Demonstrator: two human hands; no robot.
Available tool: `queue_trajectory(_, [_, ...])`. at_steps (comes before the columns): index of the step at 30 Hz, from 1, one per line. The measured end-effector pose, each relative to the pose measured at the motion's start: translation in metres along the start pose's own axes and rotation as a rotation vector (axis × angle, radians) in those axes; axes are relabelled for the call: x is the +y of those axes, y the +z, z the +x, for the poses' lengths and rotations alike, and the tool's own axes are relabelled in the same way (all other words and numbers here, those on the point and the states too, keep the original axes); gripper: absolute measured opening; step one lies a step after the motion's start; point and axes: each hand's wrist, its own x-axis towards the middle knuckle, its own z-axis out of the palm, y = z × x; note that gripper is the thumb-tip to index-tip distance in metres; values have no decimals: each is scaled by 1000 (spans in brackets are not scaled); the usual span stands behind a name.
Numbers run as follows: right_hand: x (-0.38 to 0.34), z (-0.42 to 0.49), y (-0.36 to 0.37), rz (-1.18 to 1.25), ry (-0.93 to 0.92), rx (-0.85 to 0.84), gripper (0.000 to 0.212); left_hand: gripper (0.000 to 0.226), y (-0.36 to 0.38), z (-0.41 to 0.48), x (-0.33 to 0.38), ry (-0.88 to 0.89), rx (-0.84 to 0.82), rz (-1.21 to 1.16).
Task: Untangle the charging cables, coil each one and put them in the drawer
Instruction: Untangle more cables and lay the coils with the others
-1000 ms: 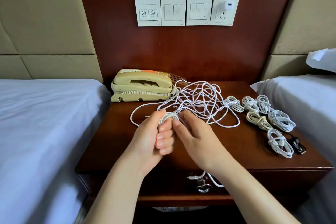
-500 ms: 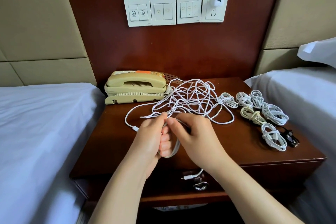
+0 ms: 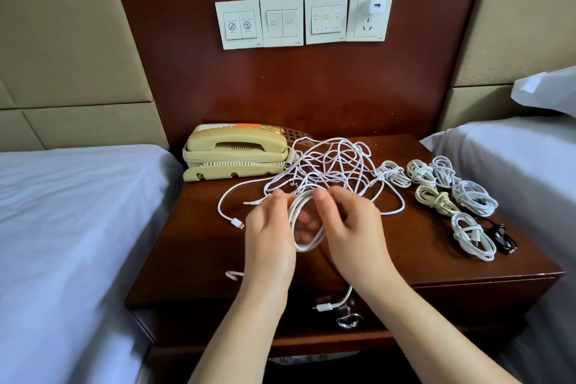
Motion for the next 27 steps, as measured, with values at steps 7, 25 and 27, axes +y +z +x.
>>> queue_trajectory(7, [-1, -6, 6, 83, 25, 141, 41, 75, 2, -5, -13, 185, 14, 258])
queue_trajectory(25, [-6, -4, 5, 249, 47, 8, 38, 50, -15, 14, -5, 309, 128, 294])
queue_trajectory(27, [-1, 1, -1, 201, 40, -1, 35, 51, -16, 14, -3, 270, 58, 254])
